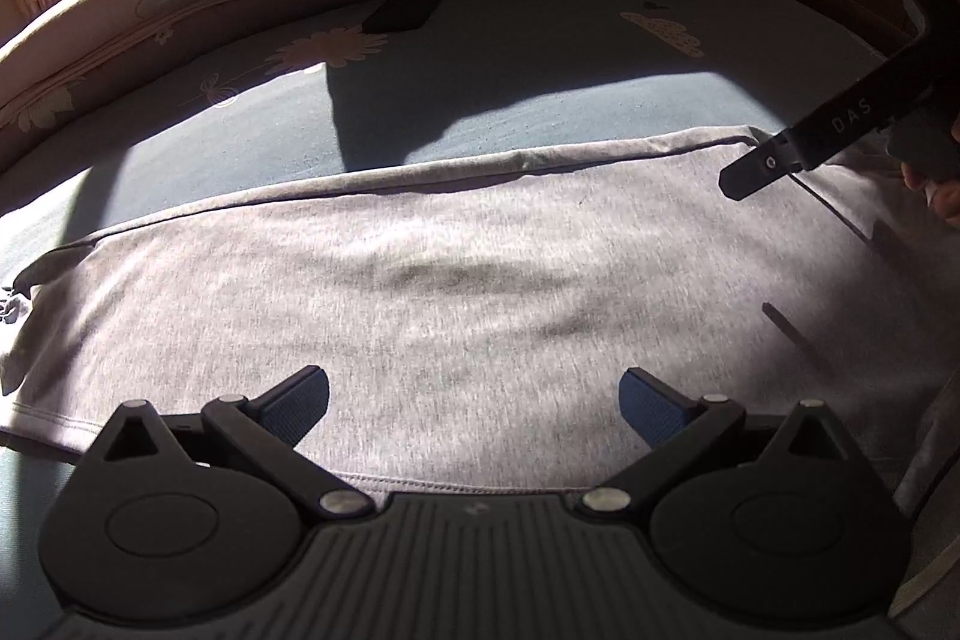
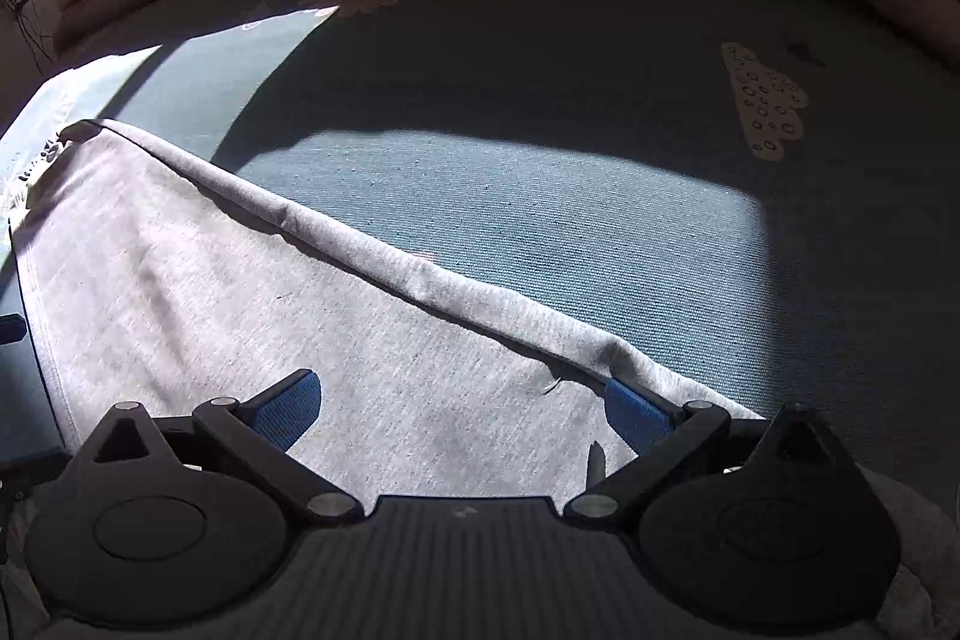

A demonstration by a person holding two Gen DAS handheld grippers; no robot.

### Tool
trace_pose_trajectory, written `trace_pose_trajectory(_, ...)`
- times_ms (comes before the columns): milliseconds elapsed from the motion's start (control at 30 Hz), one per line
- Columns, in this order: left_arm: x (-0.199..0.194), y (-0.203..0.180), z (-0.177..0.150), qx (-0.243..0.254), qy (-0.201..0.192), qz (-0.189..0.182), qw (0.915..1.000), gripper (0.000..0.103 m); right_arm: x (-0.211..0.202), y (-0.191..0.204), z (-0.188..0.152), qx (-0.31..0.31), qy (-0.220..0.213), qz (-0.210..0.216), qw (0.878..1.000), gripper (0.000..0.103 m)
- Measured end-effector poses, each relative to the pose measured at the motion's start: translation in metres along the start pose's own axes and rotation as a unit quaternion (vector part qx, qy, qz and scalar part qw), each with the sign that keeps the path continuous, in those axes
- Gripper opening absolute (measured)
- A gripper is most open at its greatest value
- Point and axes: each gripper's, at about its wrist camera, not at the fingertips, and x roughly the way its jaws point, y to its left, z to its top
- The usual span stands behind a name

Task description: Fold clothes

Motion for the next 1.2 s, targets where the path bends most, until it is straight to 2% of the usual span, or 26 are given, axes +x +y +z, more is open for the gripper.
trace_pose_trajectory(100,0.013,-0.005,0.003,0.015,0.005,-0.005,0.9999,0.102,0.003,0.009,-0.012,0.001,0.000,0.009,1.000,0.102)
trace_pose_trajectory(200,0.028,-0.011,0.004,0.031,0.012,-0.008,0.9994,0.102,0.018,0.013,-0.012,-0.006,-0.013,-0.012,1.000,0.103)
trace_pose_trajectory(300,0.047,-0.005,0.004,0.010,0.036,-0.015,0.9992,0.102,0.031,0.002,0.001,0.014,-0.030,-0.040,0.999,0.103)
trace_pose_trajectory(400,0.050,0.004,0.010,-0.026,0.042,-0.027,0.9984,0.102,0.026,-0.011,0.010,0.046,-0.036,-0.027,0.998,0.103)
trace_pose_trajectory(533,0.040,0.008,0.017,-0.039,0.029,-0.034,0.9982,0.102,-0.009,-0.025,-0.020,0.085,-0.045,-0.073,0.993,0.103)
trace_pose_trajectory(667,0.041,0.002,0.015,-0.019,0.027,-0.040,0.9986,0.102,-0.039,-0.042,-0.054,0.125,-0.048,-0.124,0.983,0.103)
trace_pose_trajectory(767,0.050,-0.004,0.009,-0.006,0.044,-0.036,0.9984,0.102,-0.026,-0.067,-0.073,0.160,-0.040,-0.145,0.976,0.103)
trace_pose_trajectory(867,0.053,-0.006,0.006,-0.002,0.053,-0.033,0.9980,0.102,-0.014,-0.086,-0.066,0.160,-0.065,-0.161,0.972,0.103)
trace_pose_trajectory(967,0.054,-0.007,0.006,-0.002,0.060,-0.032,0.9977,0.102,-0.008,-0.101,-0.052,0.162,-0.073,-0.166,0.970,0.103)
trace_pose_trajectory(1033,0.049,-0.008,0.011,-0.004,0.061,-0.034,0.9975,0.102,-0.010,-0.102,-0.048,0.157,-0.063,-0.161,0.972,0.103)
trace_pose_trajectory(1200,0.039,-0.007,0.032,0.011,0.031,-0.060,0.9977,0.102,-0.044,-0.086,-0.057,0.152,-0.066,-0.144,0.976,0.103)
